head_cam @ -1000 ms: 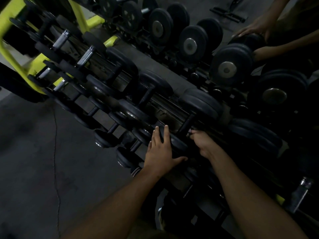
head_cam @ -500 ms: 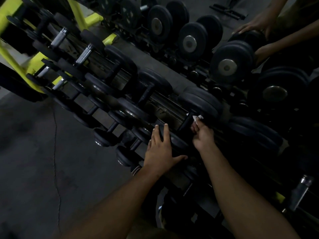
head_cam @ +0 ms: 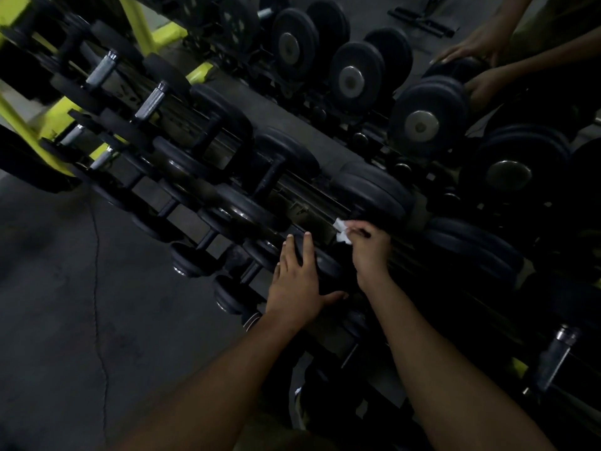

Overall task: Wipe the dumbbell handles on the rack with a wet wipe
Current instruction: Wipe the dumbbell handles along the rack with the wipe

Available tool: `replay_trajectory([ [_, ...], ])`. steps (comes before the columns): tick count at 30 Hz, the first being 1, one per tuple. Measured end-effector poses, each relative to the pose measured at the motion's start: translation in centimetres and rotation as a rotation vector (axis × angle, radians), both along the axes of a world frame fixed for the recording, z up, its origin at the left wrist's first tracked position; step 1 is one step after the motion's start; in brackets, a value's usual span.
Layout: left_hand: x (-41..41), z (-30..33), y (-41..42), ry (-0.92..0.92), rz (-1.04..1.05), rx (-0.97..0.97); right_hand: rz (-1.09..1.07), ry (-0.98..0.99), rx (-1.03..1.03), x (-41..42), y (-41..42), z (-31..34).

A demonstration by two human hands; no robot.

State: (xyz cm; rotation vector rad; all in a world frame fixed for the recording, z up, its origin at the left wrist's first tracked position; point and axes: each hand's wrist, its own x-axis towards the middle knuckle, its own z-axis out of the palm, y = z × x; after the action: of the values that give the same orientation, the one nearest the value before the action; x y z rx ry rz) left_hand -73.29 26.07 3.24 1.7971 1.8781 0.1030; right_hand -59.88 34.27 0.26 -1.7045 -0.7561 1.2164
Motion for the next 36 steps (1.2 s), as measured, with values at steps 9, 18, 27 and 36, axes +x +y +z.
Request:
replay_trajectory([
  [9, 0.0, -0.2, 0.0, 0.013, -0.001, -0.013, 0.216, -0.217, -0.216, -0.4, -1.0, -1.0],
  [18, 0.1, -0.1, 0.0, 0.011, 0.008, -0.007, 0.121, -0.023, -0.308, -0.1, -1.3, -0.3],
  [27, 0.0, 0.1, 0.0, -0.006, 0.006, -0.007, 0.086, 0.319, -0.436, 1.2, 0.5, 1.0],
  [36, 0.0, 0.2, 0.0, 0.011, -0.001, -0.006, -0.184, 0.554, -0.338, 2.6, 2.0, -0.3],
])
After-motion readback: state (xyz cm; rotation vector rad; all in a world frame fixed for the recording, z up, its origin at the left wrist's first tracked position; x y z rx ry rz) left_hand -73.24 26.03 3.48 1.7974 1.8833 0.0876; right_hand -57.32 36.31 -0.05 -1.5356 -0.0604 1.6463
